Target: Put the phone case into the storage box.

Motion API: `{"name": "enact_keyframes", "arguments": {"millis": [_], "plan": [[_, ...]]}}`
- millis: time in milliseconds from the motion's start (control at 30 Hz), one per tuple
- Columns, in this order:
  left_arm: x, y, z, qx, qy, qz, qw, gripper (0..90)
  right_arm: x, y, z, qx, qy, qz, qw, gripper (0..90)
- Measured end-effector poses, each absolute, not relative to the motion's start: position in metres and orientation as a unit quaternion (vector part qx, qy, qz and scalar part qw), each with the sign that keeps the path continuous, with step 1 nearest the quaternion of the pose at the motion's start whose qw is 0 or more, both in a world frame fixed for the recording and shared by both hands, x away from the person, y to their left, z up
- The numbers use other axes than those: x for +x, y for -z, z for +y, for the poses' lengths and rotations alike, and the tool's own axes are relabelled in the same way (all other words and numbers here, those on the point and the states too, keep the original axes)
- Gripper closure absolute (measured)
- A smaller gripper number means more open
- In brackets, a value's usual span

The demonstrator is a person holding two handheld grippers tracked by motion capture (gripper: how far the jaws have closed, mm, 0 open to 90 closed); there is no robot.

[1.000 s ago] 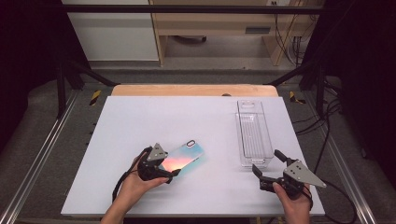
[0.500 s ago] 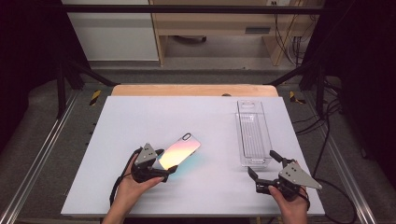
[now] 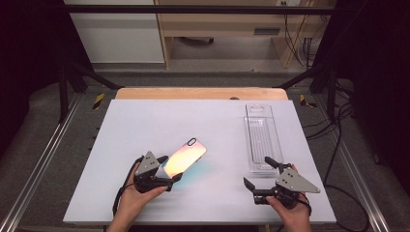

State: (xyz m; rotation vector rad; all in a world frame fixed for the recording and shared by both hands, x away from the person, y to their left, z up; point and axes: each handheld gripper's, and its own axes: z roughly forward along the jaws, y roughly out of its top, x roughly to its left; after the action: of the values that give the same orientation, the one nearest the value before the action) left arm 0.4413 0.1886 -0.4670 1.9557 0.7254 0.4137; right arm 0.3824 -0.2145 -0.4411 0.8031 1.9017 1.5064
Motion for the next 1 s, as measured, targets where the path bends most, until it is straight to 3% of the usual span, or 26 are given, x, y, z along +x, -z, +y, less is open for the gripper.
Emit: {"name": "enact_keyframes", "arguments": {"millis": [1000], "plan": [[0.434,0.458,0.200,0.784,-0.183,0.308,0.506,16.7,0.385,0.455,-0.211,0.308,-0.561,0.720,0.268,3.6]]}}
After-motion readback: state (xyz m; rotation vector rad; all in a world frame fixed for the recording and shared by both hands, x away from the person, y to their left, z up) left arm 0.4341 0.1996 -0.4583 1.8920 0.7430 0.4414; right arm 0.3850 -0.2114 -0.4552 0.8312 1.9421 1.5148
